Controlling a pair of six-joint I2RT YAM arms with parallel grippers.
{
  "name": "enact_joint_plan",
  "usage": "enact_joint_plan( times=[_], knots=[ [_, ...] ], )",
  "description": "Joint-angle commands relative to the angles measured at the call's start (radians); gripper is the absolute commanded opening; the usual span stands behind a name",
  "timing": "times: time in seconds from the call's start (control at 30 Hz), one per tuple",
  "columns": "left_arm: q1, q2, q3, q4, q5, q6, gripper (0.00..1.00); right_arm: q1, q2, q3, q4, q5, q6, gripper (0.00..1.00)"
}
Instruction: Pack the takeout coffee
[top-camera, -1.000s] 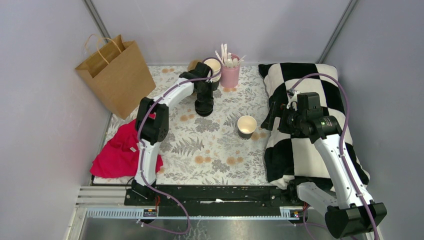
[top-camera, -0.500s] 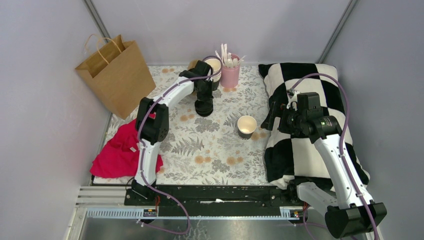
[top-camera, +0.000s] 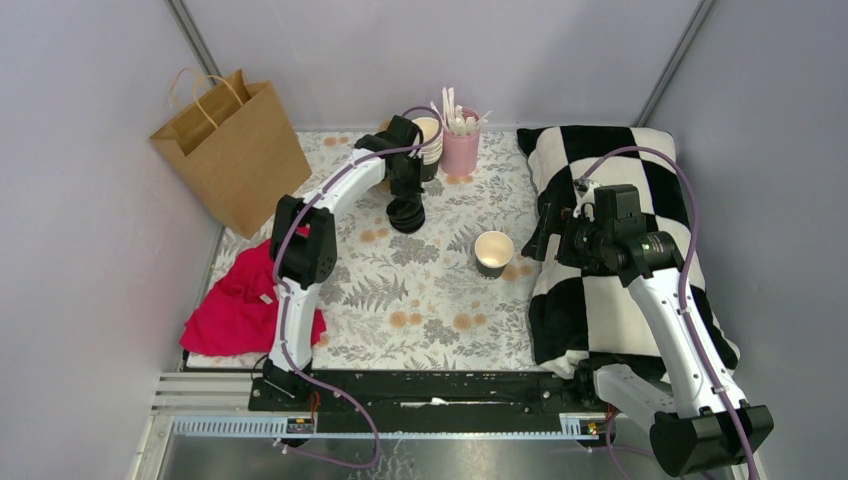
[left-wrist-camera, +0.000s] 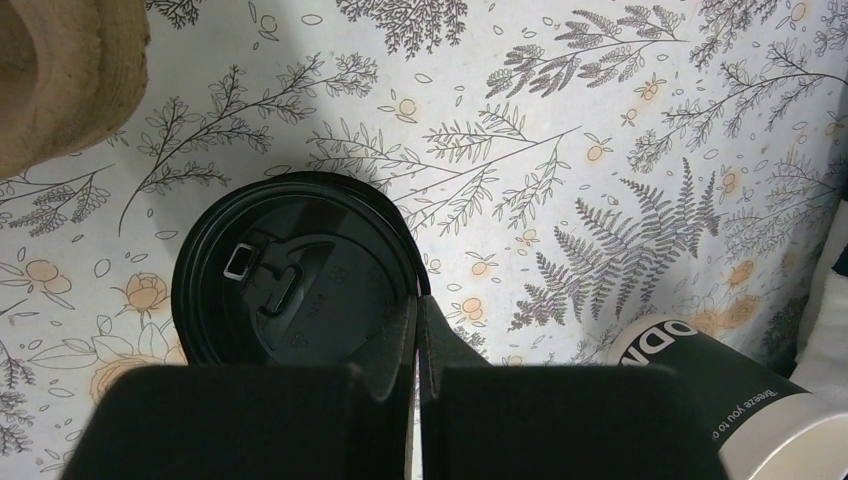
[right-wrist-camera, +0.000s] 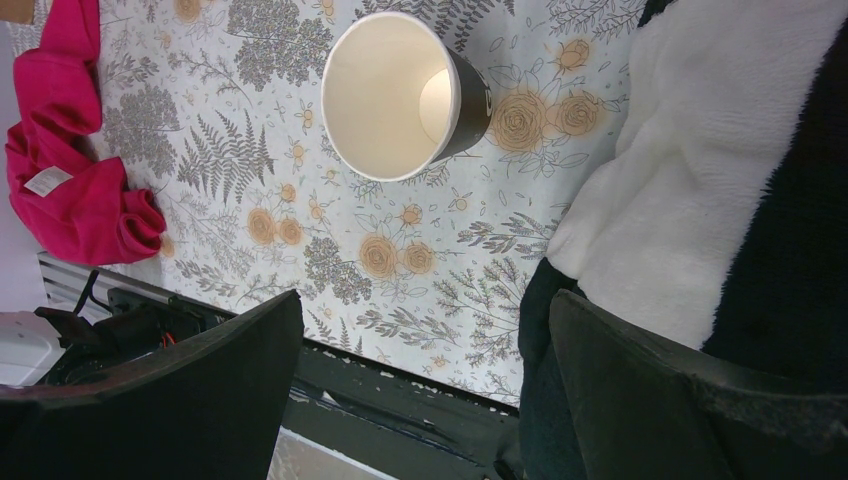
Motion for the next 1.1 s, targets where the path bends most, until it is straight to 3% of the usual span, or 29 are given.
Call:
enact_joint_plan(
  times=[0.0,0.2,0.43,0.6,1.07],
  knots=[
    [0.013,-0.042,0.03,-0.005,-0.014,0.002,0.0,0.005,-0.002,-0.003,0.022,-0.023,0.0,1.0],
    [0.047,-0.054,0.004,0.018,0.081,-0.06,0.0,0.006,-0.005,-0.005,0.022,-0.023,0.002,1.0],
    [0.064,-0.086,-0.04,0.062,0.099,-0.066,0.0,0.006,-0.007,-0.006,0.024,-0.024,0.002,1.0],
    [0.004,-0.132,-0.055,0.053,-0.105,0.026,0.0,0.006,-0.007,-0.008,0.027,-0.024,0.004,1.0],
    [-0.034,-0.15,-0.07,0.053,-0.226,0.035,0.0,0.006,-0.005,-0.014,0.032,-0.031,0.007,1.0]
  ],
)
